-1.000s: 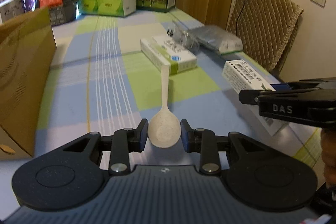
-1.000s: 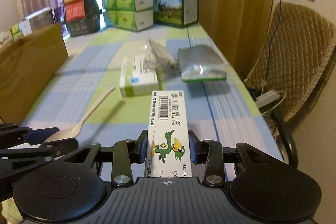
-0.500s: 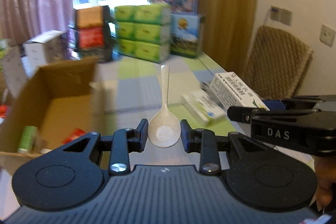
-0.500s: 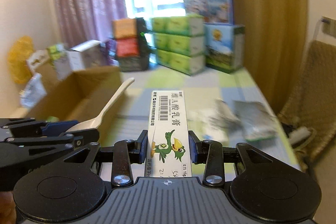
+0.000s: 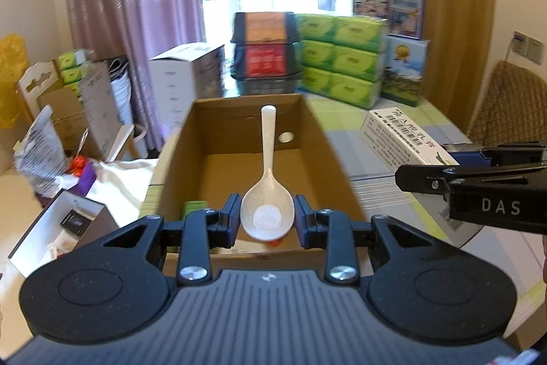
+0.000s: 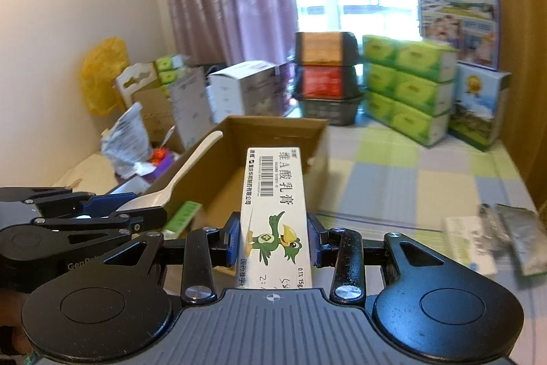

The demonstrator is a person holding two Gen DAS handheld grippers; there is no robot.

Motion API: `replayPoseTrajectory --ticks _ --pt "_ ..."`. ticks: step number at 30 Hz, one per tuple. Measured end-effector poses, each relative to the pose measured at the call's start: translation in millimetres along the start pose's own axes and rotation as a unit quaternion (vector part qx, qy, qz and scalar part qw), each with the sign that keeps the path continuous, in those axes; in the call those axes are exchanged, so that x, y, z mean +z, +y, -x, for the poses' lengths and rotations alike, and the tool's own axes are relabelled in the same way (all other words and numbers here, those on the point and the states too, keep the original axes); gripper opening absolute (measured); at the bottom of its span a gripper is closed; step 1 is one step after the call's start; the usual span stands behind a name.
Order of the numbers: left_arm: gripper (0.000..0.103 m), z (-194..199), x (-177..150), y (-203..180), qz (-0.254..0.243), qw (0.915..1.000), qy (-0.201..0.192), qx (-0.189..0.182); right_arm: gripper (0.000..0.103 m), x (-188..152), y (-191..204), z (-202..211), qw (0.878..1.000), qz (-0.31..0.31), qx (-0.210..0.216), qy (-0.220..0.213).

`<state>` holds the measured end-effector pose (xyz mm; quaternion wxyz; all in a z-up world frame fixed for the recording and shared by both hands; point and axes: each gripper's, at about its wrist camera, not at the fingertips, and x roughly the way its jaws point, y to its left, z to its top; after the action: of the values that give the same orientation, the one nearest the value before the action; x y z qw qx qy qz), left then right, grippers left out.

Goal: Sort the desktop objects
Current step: 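Carry the spoon and ointment box in both tools over the cardboard box, then open the left tool to drop the spoon while the right tool drops the ointment box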

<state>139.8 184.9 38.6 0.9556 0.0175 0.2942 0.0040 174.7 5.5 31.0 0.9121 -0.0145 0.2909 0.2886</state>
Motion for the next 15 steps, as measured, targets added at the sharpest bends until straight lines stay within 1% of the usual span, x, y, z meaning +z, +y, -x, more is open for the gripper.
replayPoseTrajectory --ticks 3,6,10,15 --pt "0.027 -5.7 0.6 22.9 0.008 0.9999 0.006 0.007 0.035 5.2 12.5 -19.2 1.0 0.003 0.01 0.008" --pt "0.027 -15.0 4.7 36.9 0.016 0.9998 0.009 0.007 0.035 10.8 20.3 -35.7 1.0 0.004 0.014 0.011" --pt "0.027 -25.6 11.1 45.9 0.018 0.9998 0.008 0.002 0.035 17.8 20.5 -60.7 1.0 -0.004 0.014 0.019" --pt "0.027 -46.1 13.0 52.6 0.023 0.9996 0.017 0.0 0.036 16.8 13.3 -81.3 0.999 -0.027 0.016 0.028"
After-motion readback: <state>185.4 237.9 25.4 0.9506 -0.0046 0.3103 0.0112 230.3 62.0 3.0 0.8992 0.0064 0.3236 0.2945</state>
